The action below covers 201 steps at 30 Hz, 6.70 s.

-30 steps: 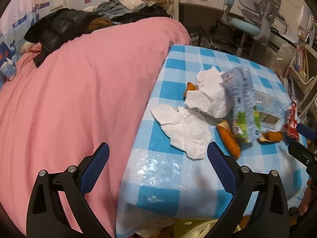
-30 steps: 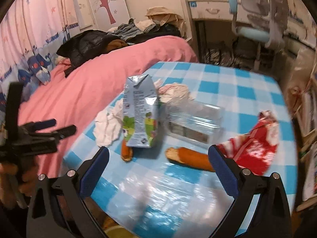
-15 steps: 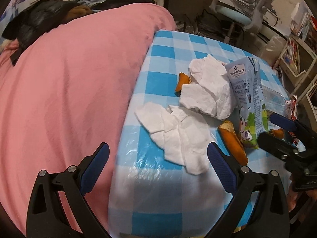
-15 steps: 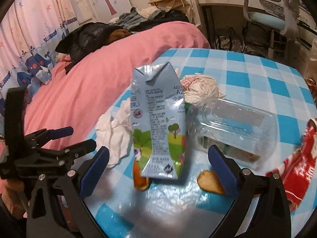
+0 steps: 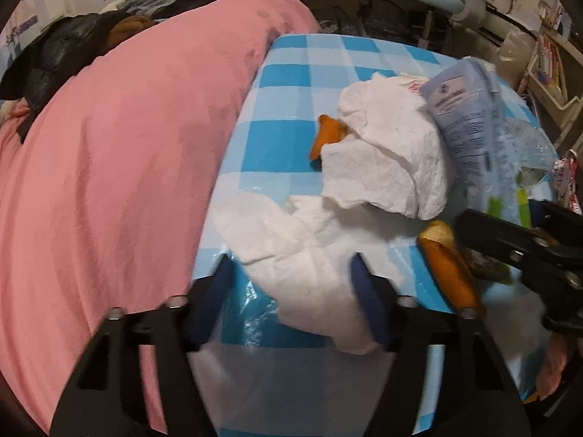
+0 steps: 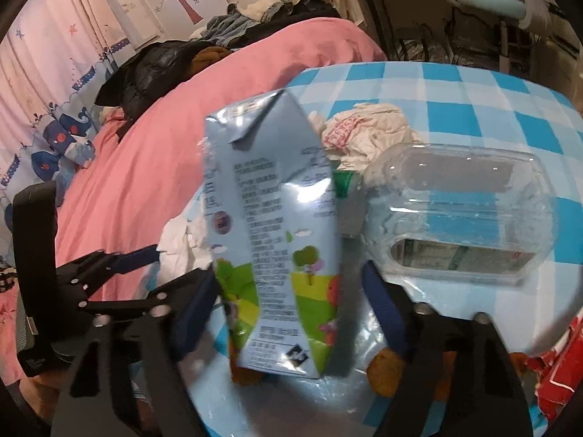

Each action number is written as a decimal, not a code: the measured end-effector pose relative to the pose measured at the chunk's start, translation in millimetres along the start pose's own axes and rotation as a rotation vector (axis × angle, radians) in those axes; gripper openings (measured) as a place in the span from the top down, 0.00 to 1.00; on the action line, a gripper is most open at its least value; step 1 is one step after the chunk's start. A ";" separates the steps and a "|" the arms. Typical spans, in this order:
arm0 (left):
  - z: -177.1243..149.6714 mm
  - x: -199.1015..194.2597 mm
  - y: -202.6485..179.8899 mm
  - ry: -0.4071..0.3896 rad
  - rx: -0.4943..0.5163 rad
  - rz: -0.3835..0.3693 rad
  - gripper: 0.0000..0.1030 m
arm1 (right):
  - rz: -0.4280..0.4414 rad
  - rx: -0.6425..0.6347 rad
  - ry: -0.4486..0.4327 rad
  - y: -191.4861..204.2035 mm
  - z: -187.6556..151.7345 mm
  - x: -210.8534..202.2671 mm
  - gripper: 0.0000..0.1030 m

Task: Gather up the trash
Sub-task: 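Grasp the milk carton with the right tool while the left tool grasps a white tissue, then drop the carton into the yellow bin with the right tool while the left drops the tissue in, then move both tools back over the table toward the remaining trash, then grasp the crumpled white tissue with the left tool while the right grasps an orange crust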

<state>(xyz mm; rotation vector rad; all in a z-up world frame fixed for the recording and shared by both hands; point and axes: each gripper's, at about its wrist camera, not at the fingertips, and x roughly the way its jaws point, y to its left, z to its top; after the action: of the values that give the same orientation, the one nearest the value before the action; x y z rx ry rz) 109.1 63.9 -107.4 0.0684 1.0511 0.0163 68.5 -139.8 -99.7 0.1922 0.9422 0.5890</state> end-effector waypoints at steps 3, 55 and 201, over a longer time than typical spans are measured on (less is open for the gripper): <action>1.2 -2.9 -0.2 0.003 -0.003 -0.020 0.80 | 0.016 0.005 -0.007 0.2 -0.2 -3.1 0.40; -147.6 -161.8 3.2 -0.178 -0.131 -0.062 0.87 | -0.042 -0.090 0.362 45.8 -211.7 -29.0 0.38; 24.1 -88.3 1.2 -0.286 -0.157 -0.231 0.98 | -0.261 -0.447 0.102 -30.3 -20.1 -14.3 0.43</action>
<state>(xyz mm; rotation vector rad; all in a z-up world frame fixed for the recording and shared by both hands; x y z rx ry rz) 86.1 59.9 -18.9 -0.1882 0.7643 -0.1171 57.7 -174.7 -113.7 -0.3586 0.8930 0.5554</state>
